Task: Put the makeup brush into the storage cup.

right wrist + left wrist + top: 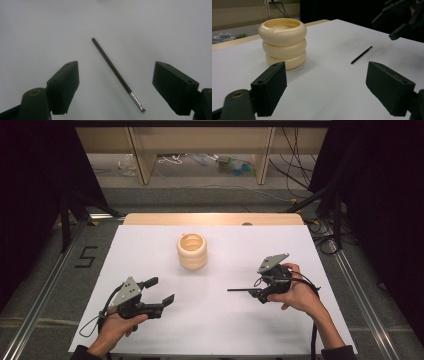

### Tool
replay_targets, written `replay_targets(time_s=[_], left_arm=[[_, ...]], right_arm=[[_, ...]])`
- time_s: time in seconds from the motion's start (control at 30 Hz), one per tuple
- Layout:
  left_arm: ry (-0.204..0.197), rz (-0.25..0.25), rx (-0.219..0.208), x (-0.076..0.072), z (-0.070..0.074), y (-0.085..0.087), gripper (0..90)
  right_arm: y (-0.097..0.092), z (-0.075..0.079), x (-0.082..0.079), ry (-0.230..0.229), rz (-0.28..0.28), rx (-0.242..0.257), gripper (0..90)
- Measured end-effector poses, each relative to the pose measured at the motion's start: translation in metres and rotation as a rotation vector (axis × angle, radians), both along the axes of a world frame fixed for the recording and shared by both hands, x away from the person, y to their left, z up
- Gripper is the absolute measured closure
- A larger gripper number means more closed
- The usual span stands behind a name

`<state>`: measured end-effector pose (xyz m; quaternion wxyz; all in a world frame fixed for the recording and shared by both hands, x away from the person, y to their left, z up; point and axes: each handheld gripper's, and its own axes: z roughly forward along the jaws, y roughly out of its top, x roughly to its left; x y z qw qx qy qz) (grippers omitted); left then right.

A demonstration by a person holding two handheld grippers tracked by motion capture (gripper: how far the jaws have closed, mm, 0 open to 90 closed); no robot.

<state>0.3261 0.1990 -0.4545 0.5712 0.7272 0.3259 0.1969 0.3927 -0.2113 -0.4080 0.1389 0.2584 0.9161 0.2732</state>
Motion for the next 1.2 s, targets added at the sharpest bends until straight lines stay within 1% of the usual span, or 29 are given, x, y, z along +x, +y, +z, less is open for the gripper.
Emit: replay_targets(time_s=[0.07,0.1,0.13,0.17,0.2,0.23,0.27,0.3,0.33,0.37,0.47,0.5,0.53,0.57,0.6,0.63,0.77,0.8,0.83,0.87,0.97,1.0,1.03,1.07,1.1,1.2], left_arm=[[0.000,0.000,-0.002,0.000,0.000,0.000,16.9],[0.001,0.003,0.002,0.000,0.000,0.000,16.9],[0.002,0.004,0.006,-0.001,0.000,0.000,16.9],[0.008,0.007,-0.002,-0.001,0.000,-0.001,16.9],[0.005,0.003,0.002,-0.001,0.000,0.000,16.8],[0.004,0.006,0.003,-0.001,0.000,0.000,16.9],[0.007,0.006,0.000,-0.001,0.000,0.000,16.9],[0.005,0.004,0.001,-0.001,0.000,0.000,16.9],[0.007,0.006,0.000,-0.001,0.000,0.000,16.9],[0.008,0.007,0.000,-0.001,0.000,0.000,16.9],[0.007,0.008,0.002,-0.001,0.000,-0.001,16.9],[0.007,0.007,0.002,-0.001,0.000,0.000,16.9],[0.000,0.000,0.010,0.000,0.000,0.000,16.9],[0.001,0.001,0.009,0.000,0.000,0.000,16.9],[0.001,0.000,0.009,0.000,0.000,0.000,16.9],[0.001,0.000,0.009,0.000,0.000,0.000,16.9],[0.003,-0.001,0.008,0.000,0.000,-0.001,16.8],[0.003,-0.002,0.008,0.000,0.000,-0.001,16.9],[0.012,0.002,0.001,-0.001,-0.001,-0.001,16.9],[0.004,-0.003,0.010,0.000,-0.001,-0.001,16.9],[0.006,-0.002,0.009,0.000,-0.001,-0.002,16.9],[0.006,-0.003,0.009,0.000,-0.001,-0.002,16.9],[0.012,-0.001,0.002,0.000,-0.001,-0.002,16.9],[0.012,0.000,0.002,-0.001,-0.001,-0.002,16.9],[0.003,-0.007,0.011,0.000,-0.001,-0.002,16.9],[-0.001,-0.014,0.008,0.001,-0.001,-0.002,16.9]], right_arm=[[0.002,0.000,0.003,0.004,0.003,-0.015,24.3],[0.004,-0.001,0.006,0.006,0.018,-0.021,24.7],[0.005,0.000,0.006,0.014,0.010,-0.028,24.8],[0.006,-0.001,0.008,0.016,0.010,-0.034,25.0],[0.009,-0.002,0.011,0.038,0.019,-0.051,26.2],[0.010,-0.003,0.012,0.046,0.022,-0.065,26.5],[0.010,-0.003,0.012,0.046,0.022,-0.065,26.5],[0.011,-0.004,0.013,0.045,0.026,-0.075,26.8],[0.012,-0.005,0.014,0.055,0.022,-0.087,27.5],[0.014,-0.007,0.017,0.065,0.031,-0.104,28.9],[0.016,-0.009,0.019,0.076,0.035,-0.116,30.6],[0.018,-0.010,0.022,0.082,0.050,-0.134,31.1],[0.018,-0.010,0.022,0.082,0.050,-0.134,31.1],[0.019,-0.012,0.024,0.083,0.052,-0.149,31.8],[0.021,-0.013,0.026,0.095,0.056,-0.165,32.4],[0.021,-0.013,0.026,0.095,0.056,-0.165,32.4],[0.024,-0.018,0.031,0.115,0.066,-0.196,34.4],[0.024,-0.019,0.033,0.126,0.068,-0.199,34.9],[0.025,-0.021,0.034,0.134,0.070,-0.202,35.2],[0.025,-0.022,0.035,0.141,0.073,-0.205,35.5],[0.026,-0.026,0.039,0.163,0.069,-0.223,37.0],[0.026,-0.027,0.040,0.174,0.069,-0.222,37.3],[0.026,-0.029,0.041,0.180,0.071,-0.227,38.0],[0.026,-0.030,0.042,0.187,0.075,-0.237,40.1],[0.026,-0.031,0.043,0.195,0.075,-0.239,40.5],[0.028,-0.033,0.045,0.222,0.081,-0.265,40.8]])
